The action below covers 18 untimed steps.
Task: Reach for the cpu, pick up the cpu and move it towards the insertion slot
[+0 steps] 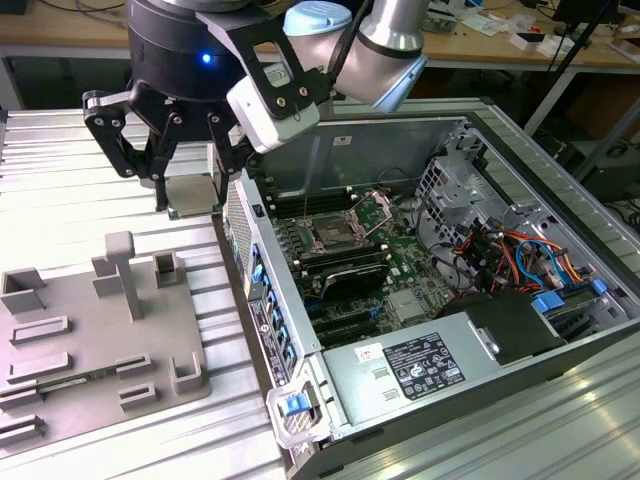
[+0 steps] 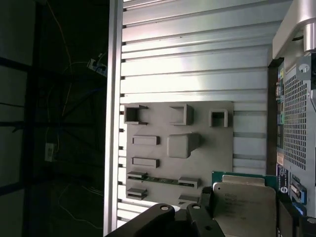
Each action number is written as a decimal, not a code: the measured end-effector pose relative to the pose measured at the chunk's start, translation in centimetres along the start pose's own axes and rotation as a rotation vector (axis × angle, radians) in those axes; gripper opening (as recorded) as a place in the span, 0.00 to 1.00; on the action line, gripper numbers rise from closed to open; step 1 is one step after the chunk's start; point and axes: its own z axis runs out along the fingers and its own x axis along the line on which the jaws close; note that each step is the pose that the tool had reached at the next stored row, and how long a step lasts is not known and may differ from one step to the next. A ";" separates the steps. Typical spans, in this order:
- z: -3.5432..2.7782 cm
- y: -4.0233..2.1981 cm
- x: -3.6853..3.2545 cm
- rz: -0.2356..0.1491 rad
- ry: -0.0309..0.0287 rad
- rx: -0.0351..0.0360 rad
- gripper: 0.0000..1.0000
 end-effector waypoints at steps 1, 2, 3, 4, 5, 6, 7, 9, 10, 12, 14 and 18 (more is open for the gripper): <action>0.00 0.00 -0.10 0.000 0.0001 0.0000 0.55; 0.00 -0.01 -0.24 0.000 0.0001 0.0000 0.55; 0.00 -0.01 -0.35 0.000 0.0001 0.0001 0.55; 0.01 -0.02 -0.48 0.000 0.0000 0.0000 0.55; 0.01 -0.02 -0.56 0.000 0.0000 0.0001 0.55; 0.02 -0.03 -0.67 0.000 0.0000 0.0000 0.55; 0.02 -0.03 -0.75 0.000 0.0001 0.0000 0.55; 0.02 -0.04 -0.98 0.000 0.0001 0.0000 0.55; 0.02 -0.04 -1.11 0.000 0.0001 0.0001 0.55; 0.03 -0.05 -1.35 0.000 0.0001 0.0001 0.55; 0.04 -0.06 -1.53 0.000 0.0001 0.0001 0.55; 0.06 -0.07 -1.84 0.000 0.0001 0.0001 0.55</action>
